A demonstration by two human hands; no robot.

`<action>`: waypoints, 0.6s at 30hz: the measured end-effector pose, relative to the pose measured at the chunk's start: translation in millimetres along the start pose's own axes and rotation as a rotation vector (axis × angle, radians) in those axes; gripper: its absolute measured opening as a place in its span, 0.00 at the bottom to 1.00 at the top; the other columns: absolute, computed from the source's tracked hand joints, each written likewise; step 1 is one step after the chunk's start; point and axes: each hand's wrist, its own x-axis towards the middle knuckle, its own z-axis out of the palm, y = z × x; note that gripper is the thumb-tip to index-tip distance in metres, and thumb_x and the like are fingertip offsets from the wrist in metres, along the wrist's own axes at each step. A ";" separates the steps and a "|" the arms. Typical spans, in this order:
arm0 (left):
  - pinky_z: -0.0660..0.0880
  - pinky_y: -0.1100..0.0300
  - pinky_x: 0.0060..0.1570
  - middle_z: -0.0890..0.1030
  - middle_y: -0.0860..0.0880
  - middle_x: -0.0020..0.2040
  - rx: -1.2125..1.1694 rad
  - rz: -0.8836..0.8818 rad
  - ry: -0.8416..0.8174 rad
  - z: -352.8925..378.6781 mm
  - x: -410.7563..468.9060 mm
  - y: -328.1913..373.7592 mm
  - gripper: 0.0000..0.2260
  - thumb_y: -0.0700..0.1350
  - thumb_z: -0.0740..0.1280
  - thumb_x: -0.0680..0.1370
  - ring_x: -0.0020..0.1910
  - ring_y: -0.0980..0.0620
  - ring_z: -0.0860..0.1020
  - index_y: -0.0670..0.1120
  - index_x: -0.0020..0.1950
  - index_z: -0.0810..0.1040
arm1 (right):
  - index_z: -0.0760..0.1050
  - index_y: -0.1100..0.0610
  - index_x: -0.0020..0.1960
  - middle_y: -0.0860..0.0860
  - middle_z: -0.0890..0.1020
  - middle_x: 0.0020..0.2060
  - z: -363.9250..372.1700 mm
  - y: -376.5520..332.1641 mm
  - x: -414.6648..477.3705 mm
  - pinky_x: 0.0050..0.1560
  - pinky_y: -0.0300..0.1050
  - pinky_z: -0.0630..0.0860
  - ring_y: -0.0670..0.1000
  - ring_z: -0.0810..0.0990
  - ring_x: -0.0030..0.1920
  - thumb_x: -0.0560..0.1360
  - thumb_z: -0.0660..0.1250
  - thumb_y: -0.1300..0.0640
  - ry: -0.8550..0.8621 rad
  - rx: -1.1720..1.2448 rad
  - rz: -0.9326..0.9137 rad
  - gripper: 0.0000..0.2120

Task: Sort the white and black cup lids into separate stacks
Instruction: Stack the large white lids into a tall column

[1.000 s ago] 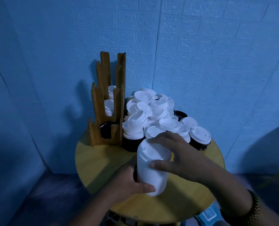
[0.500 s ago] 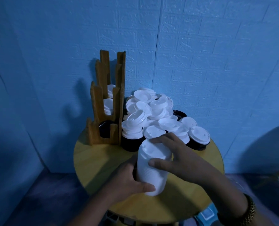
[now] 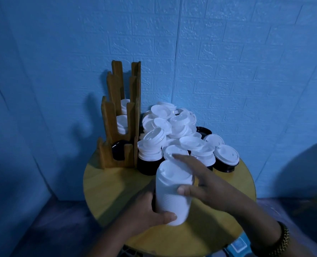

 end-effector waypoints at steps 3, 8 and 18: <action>0.78 0.53 0.63 0.77 0.71 0.62 -0.009 -0.020 -0.011 -0.3 1.0 0.5 0.37 0.60 0.81 0.65 0.61 0.67 0.76 0.72 0.68 0.66 | 0.74 0.44 0.66 0.38 0.75 0.66 -28.9 9.6 16.9 0.67 0.45 0.69 0.42 0.72 0.67 0.76 0.61 0.39 0.289 0.002 0.102 0.21; 0.78 0.54 0.63 0.77 0.73 0.61 -0.015 -0.051 -0.034 -1.4 2.0 0.1 0.36 0.60 0.81 0.65 0.60 0.69 0.76 0.72 0.67 0.67 | 0.82 0.48 0.53 0.43 0.75 0.68 -58.0 55.6 53.8 0.65 0.55 0.62 0.49 0.66 0.72 0.81 0.57 0.46 0.159 -0.700 0.249 0.15; 0.76 0.61 0.61 0.74 0.78 0.59 0.011 -0.056 -0.049 -3.6 -0.9 -0.2 0.34 0.61 0.80 0.65 0.59 0.73 0.74 0.79 0.62 0.63 | 0.81 0.53 0.49 0.45 0.82 0.44 -48.6 28.5 32.0 0.44 0.28 0.71 0.41 0.78 0.43 0.77 0.69 0.65 0.630 0.013 0.155 0.08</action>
